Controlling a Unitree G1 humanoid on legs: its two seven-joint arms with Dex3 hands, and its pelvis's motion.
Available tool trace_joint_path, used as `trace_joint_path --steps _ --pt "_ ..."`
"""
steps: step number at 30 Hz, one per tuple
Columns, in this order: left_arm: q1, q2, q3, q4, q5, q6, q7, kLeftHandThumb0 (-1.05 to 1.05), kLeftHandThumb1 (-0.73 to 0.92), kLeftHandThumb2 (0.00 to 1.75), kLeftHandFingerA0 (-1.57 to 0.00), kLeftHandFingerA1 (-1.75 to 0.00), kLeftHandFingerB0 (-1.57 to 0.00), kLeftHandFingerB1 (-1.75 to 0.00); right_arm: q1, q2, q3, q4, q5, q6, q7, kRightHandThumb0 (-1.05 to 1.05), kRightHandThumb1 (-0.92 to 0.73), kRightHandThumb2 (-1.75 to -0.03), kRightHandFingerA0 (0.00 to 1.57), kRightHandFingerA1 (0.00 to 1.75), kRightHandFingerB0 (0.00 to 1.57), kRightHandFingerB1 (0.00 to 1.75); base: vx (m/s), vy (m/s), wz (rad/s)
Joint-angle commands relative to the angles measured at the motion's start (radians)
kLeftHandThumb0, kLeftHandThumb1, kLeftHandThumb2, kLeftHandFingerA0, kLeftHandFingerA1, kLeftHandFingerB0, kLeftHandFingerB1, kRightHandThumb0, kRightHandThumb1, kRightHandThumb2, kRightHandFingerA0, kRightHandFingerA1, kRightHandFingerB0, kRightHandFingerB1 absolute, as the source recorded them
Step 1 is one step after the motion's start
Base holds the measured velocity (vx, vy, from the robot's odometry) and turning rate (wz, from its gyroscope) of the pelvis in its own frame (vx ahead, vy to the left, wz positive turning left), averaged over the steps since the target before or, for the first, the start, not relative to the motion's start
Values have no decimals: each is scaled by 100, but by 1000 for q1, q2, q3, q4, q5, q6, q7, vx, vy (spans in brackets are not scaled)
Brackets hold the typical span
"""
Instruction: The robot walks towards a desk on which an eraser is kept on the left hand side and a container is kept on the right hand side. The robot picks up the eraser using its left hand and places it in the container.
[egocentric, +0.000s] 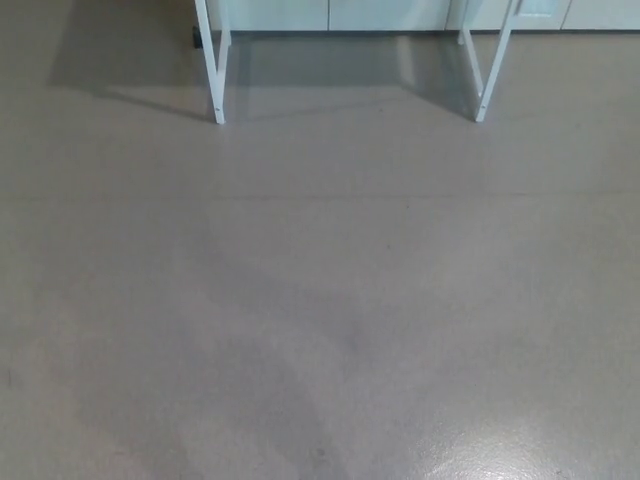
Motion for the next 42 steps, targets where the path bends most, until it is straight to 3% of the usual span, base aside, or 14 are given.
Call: trace_joint_path --steps 1,5,6,7,9,19,20,23,30,31,32,33,34,42 --pt "28 50 31 1 -57 -133 -111 -48 65 60 -38 -35 -24 -30 38 -8 -31 -31 86 -57 115 -11 -41 -52 62 62 31 48 0 0 0" --pt "17 48 29 18 -57 -145 -124 -49 65 60 -38 -35 -24 -30 27 -14 -46 -26 88 -60 102 -10 -41 -51 66 62 37 48 0 0 0" --pt "20 47 32 11 -61 -143 -129 -57 53 79 -30 -45 -18 -41 24 -10 -49 -29 85 -52 83 -9 -41 -51 69 61 38 48 0 0 0" --pt "25 46 32 3 -62 -143 -129 -56 53 79 -30 -44 -18 -41 36 -6 -45 -59 82 -45 78 -10 -41 -51 69 63 37 48 0 0 0" --pt "23 42 39 1 -67 -133 -118 -48 65 59 -39 -34 -25 -30 32 -9 -47 -45 88 -57 94 -7 -42 -52 66 64 35 49 0 0 0" --pt "25 50 41 -10 -71 -154 -128 -48 66 60 -39 -34 -25 -30 3 -27 -34 24 62 -119 91 -13 -40 -51 63 61 35 48 24 1 4" --pt "25 51 39 -11 -68 -153 -128 -55 54 79 -30 -44 -20 -41 1 -28 -32 29 59 -121 87 -14 -40 -51 62 60 36 48 89 11 78" --pt "32 59 31 -19 -55 -156 -124 -57 54 80 -29 -44 -20 -41 2 -22 -29 20 61 -109 72 -17 -40 -56 62 61 33 48 88 80 1" --pt "24 63 37 19 -62 -170 -130 -55 53 79 -29 -44 -20 -41 21 -20 -11 -5 51 -108 59 -21 -37 -57 60 61 33 48 152 302 -15" --pt "21 65 36 35 -60 -175 -129 -47 66 60 -36 -33 -26 -31 35 -17 -1 -27 41 -109 52 -21 -38 -57 59 62 34 49 280 354 6" --pt "20 66 35 38 -61 -177 -129 -47 66 60 -36 -33 -26 -31 37 -17 1 -30 42 -107 51 -21 -38 -57 59 62 34 49 225 267 5" --pt "28 65 30 26 -57 -176 -123 -53 54 78 -30 -43 -20 -40 37 -23 8 -21 30 -107 42 -22 -37 -57 59 60 34 48 230 261 -4" --pt "35 68 29 19 -56 -182 -125 -47 66 60 -38 -34 -26 -31 33 -24 11 -7 27 -112 38 -22 -38 -57 57 60 34 48 242 225 -11" --pt "25 76 6 38 -44 -208 -114 -49 67 62 -38 -34 -26 -31 22 -22 10 -1 37 -109 29 -13 -41 -51 63 59 38 47 254 49 9"
